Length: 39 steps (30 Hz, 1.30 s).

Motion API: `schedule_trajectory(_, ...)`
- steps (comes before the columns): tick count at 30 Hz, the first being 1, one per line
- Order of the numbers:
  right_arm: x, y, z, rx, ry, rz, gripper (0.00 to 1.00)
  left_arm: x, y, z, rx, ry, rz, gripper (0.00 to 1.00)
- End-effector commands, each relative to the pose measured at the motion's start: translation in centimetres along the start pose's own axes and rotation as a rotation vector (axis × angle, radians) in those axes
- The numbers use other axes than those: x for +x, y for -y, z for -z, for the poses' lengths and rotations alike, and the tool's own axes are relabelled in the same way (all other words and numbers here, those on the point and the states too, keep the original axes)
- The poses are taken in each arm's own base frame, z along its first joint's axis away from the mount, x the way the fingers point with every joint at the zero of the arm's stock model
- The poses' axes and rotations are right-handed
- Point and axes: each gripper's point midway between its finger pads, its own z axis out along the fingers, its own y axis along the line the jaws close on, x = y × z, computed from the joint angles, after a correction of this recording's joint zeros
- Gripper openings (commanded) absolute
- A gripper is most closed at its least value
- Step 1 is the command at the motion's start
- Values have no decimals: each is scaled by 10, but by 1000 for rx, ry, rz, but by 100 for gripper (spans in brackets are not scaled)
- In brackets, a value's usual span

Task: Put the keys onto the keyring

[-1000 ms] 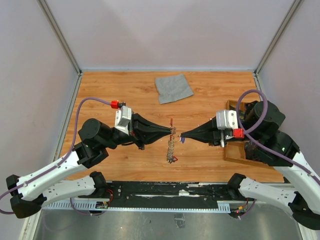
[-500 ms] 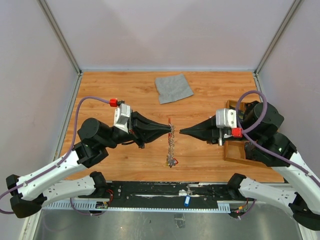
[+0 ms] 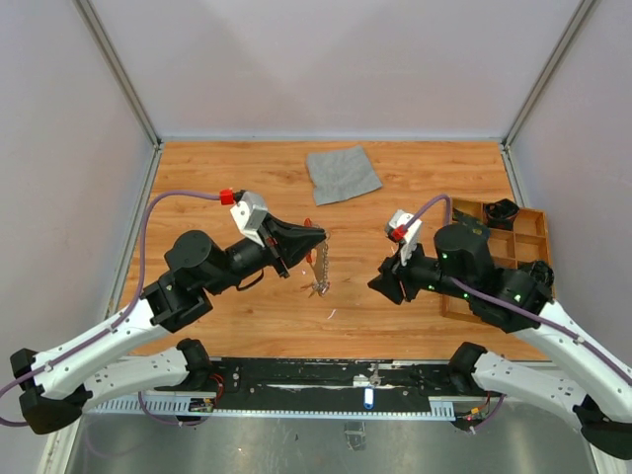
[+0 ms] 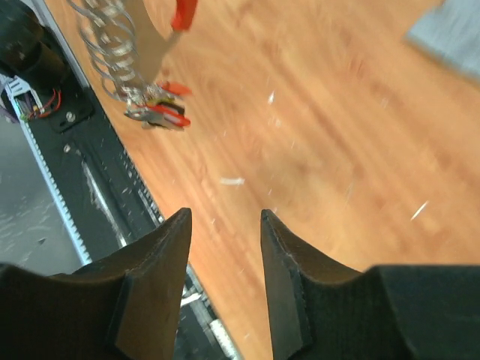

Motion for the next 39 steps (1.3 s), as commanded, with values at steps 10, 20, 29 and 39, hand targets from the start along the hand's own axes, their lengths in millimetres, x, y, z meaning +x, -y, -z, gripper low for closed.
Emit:
schedule_trajectory(10,142,-24,-9,317,-486,-321,45,7,-34,0,-106,-11,3,1)
schedule_trajectory(20,223,-66,-2,419,-638,-592,39,11,-39,8,-136,-31,-15,0)
schedule_trajectory(29,252,-96,-10,389,-701,-755,41,17,-39,9,-133,-48,-22,1)
schedule_trajectory(39,276,-119,-15,387,-786,-787,39,21,-36,14,-117,-60,-11,1)
